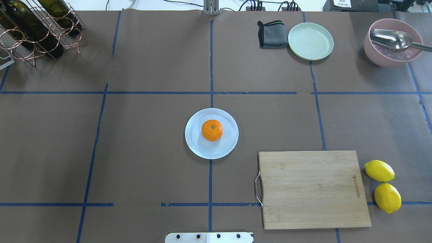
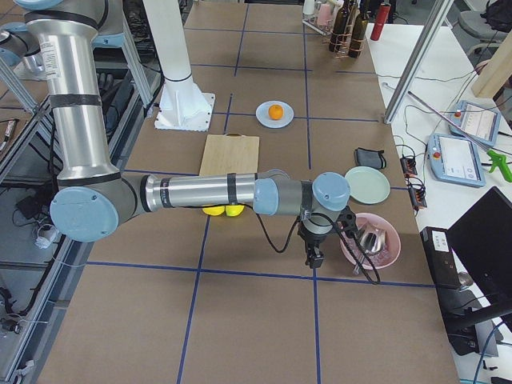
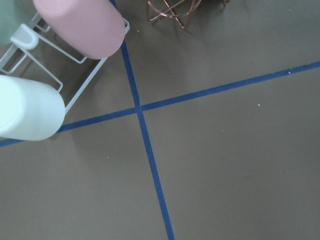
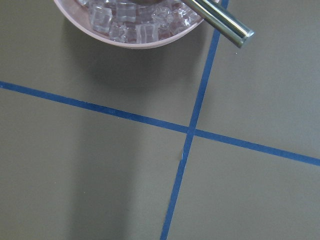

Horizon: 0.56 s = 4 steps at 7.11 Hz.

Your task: Pick orange to plate

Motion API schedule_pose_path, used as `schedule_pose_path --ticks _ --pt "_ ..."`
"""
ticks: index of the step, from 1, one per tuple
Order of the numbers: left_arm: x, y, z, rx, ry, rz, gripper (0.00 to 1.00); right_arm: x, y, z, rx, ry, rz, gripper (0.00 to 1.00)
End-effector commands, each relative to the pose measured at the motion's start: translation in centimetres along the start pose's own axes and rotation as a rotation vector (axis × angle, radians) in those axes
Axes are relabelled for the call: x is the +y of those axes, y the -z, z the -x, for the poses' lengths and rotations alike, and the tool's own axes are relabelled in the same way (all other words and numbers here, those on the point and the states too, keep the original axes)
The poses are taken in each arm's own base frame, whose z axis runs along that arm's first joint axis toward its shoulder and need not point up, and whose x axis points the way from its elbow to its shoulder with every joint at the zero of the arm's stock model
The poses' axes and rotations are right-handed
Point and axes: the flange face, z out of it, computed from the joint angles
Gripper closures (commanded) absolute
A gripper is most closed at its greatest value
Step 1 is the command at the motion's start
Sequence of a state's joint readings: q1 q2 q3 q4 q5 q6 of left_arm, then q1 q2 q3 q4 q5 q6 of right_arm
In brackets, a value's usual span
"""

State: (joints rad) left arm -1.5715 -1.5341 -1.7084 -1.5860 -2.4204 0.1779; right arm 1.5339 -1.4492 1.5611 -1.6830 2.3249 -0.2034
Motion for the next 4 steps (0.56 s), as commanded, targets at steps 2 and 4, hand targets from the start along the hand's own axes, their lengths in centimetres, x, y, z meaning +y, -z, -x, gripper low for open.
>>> schedule_pose_path --ticks 2,4 --pt "1.7 -0.8 0.5 -0.003 0.036 0.024 0.00 -0.7 0.6 0.3 0.026 0.006 -0.006 0.00" --pt "1.4 -2.2 0.0 -0.042 0.133 0.054 0.00 -0.8 0.7 0.4 0.026 -0.022 -0.007 0.00"
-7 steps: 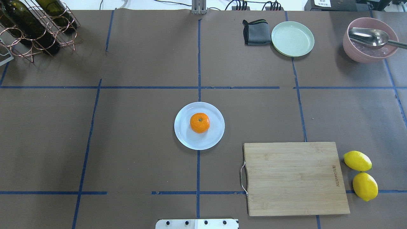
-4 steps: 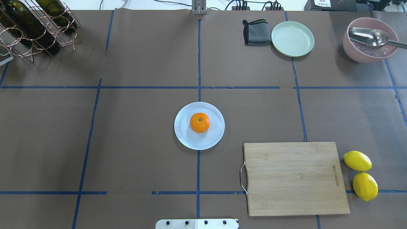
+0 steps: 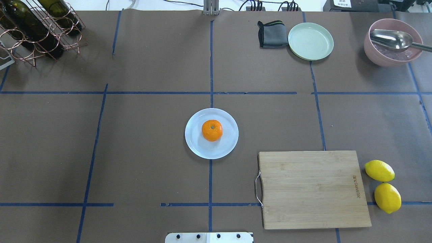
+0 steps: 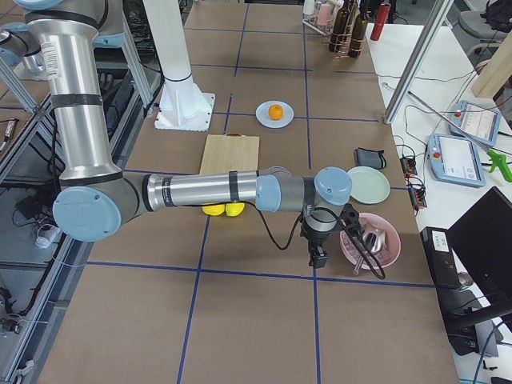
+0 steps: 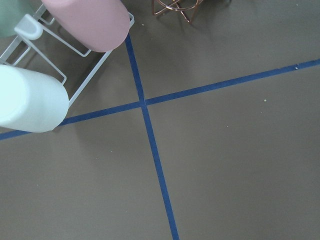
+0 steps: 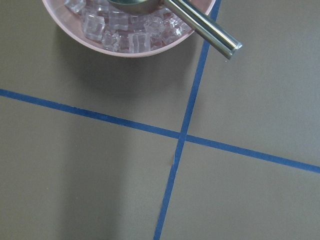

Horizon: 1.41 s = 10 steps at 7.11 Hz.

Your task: Pick orange to plate

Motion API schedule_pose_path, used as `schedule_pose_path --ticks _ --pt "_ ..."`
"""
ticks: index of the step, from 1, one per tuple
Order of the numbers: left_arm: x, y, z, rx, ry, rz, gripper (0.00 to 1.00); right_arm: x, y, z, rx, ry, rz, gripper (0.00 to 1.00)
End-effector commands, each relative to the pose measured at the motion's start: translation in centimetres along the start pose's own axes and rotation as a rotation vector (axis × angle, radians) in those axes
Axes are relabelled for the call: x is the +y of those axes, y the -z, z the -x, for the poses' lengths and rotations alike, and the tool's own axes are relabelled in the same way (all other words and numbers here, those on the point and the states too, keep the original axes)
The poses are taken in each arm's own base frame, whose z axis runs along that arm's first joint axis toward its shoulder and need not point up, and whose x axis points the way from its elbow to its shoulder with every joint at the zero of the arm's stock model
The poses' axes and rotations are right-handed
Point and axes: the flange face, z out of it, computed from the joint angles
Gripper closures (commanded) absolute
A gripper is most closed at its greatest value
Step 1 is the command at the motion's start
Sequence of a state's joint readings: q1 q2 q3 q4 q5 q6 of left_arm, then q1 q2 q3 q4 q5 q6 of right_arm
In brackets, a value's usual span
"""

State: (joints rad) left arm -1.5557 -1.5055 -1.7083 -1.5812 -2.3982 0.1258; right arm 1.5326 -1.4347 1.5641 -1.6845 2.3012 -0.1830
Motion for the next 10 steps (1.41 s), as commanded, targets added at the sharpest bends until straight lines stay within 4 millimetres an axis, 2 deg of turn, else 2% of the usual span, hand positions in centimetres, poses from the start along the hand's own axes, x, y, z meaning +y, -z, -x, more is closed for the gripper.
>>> schedule_pose_path --ticks 1,5,7,10 --pt "-0.2 -1.0 -0.6 -0.027 0.077 0.021 0.00 0.1 -0.1 0.1 0.001 -0.018 0.005 0.00" --pt "-0.4 -1.1 -0.9 -0.027 0.092 0.051 0.00 -0.3 0.5 0.7 -0.001 -0.043 0.025 0.00" --pt "0.7 -1.3 -0.3 -0.012 -0.058 0.096 0.00 -0.5 0.8 1.0 -0.006 -0.042 0.019 0.00" --pt "-0.2 -1.0 -0.8 -0.012 -0.049 0.088 0.00 -0.5 0.8 1.0 0.000 -0.053 0.021 0.00"
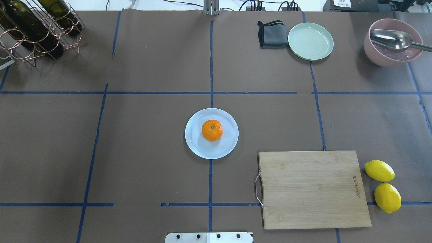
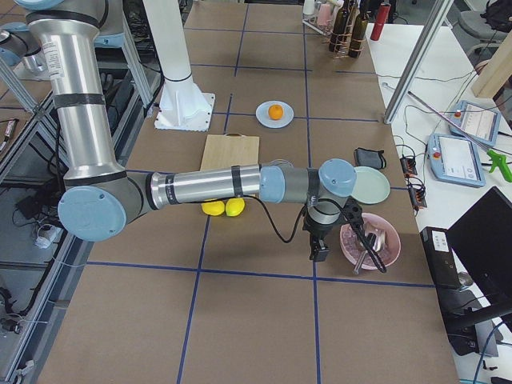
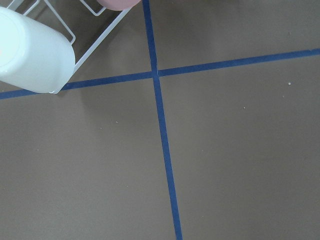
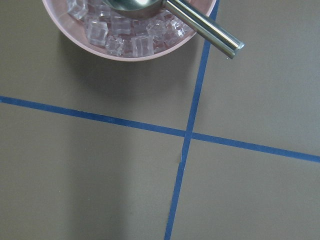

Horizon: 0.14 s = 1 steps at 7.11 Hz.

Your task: Pick orange to plate

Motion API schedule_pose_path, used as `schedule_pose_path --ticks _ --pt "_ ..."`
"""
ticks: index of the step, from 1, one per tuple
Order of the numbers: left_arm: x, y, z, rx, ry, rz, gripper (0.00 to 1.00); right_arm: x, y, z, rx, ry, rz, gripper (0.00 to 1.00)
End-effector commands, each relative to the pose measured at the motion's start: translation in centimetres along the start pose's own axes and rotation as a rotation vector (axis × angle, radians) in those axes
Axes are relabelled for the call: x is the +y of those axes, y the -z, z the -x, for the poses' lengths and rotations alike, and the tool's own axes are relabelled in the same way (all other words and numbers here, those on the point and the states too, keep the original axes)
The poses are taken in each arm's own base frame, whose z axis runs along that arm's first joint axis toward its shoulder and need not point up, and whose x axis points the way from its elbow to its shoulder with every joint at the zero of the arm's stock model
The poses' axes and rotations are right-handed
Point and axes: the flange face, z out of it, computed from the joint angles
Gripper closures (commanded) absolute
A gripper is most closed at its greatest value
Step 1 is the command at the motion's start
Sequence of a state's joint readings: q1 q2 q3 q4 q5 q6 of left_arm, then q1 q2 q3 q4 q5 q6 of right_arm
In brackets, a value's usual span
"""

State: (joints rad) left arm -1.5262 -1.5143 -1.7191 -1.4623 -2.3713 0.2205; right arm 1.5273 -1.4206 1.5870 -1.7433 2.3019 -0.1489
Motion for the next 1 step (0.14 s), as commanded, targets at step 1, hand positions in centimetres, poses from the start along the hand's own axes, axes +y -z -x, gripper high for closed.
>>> schedule_pose_path --ticks 1 --pt "-0.88 0.35 -0.30 0.002 -0.009 -0.007 0.00 -0.08 -0.17 0.21 0.004 -0.009 0.003 0.00"
